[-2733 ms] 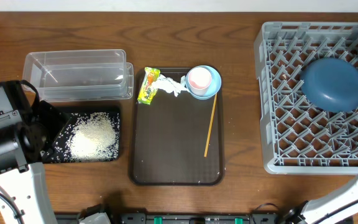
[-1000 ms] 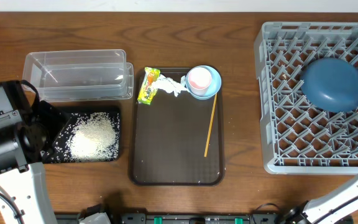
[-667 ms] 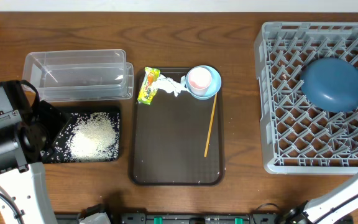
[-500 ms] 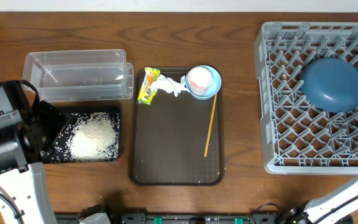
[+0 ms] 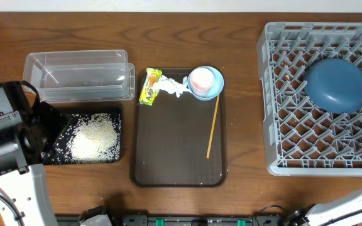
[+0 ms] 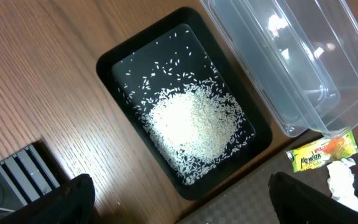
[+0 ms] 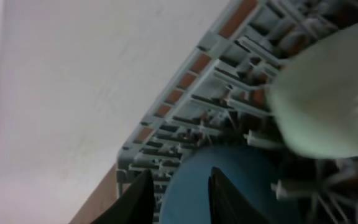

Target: Sort waste into correct bins and load items into the dishwasher rack

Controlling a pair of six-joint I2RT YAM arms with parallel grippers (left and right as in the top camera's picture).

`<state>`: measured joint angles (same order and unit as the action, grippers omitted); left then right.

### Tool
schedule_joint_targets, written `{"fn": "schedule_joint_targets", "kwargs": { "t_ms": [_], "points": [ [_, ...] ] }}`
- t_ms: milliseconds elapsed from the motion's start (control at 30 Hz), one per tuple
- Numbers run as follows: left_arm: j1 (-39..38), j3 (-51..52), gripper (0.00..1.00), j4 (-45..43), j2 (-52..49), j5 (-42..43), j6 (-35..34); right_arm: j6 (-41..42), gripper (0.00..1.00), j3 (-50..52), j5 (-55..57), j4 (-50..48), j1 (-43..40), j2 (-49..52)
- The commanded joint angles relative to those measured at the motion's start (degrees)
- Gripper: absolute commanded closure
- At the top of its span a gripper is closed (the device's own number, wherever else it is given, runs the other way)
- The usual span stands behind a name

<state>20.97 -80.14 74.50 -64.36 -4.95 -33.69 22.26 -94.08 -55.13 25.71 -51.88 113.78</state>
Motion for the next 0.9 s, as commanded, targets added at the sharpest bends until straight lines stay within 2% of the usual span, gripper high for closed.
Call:
{"fn": "schedule_joint_targets", "kwargs": {
  "t_ms": [0, 267, 333, 400, 433, 533, 633, 700, 767, 867],
  "points": [
    [0.3, -0.7, 0.08, 0.0, 0.0, -1.1, -0.5, -0.8, 0.69, -0.3, 9.5, 2.8, 0.1, -5.5],
    [0.3, -0.7, 0.08, 0.0, 0.0, -1.1, -0.5, 1.8, 0.62, -0.3, 18.8, 6.1, 1.7, -17.0],
    [0.3, -0.7, 0.08, 0.0, 0.0, -1.1, -0.5, 1.9, 0.54, -0.3, 23.1, 6.0, 3.3, -19.7],
    [0.3, -0.7, 0.08, 0.0, 0.0, -1.1, -0.5, 1.9, 0.4, -0.3, 29.9, 6.3, 5.7, -21.3],
    [0.3, -0.7, 0.08, 0.0, 0.0, -1.1, -0.5, 1.9, 0.42, -0.3, 33.1, 6.5, 6.8, -21.6],
    [0.3, -0.7, 0.08, 0.0, 0.0, -1.1, -0.5, 0.8, 0.6, -0.3, 42.9, 7.0, 11.1, -20.9],
    [0.3, -0.7, 0.08, 0.0, 0.0, -1.1, -0.5, -4.1, 0.71, -0.3, 51.1, 7.0, 14.8, -19.0],
    [0.3, -0.7, 0.08, 0.0, 0.0, -1.1, -0.5, -6.1, 0.83, -0.3, 57.9, 6.2, 16.8, -16.8],
    [0.3, -0.7, 0.08, 0.0, 0.0, -1.1, -0.5, -8.7, 0.85, -0.3, 62.1, 3.0, 17.9, -13.8],
    [0.3, -0.7, 0.08, 0.0, 0.0, -1.1, -0.5, -14.0, 0.79, -0.3, 62.9, -2.2, 18.5, -9.6]
  ]
}}
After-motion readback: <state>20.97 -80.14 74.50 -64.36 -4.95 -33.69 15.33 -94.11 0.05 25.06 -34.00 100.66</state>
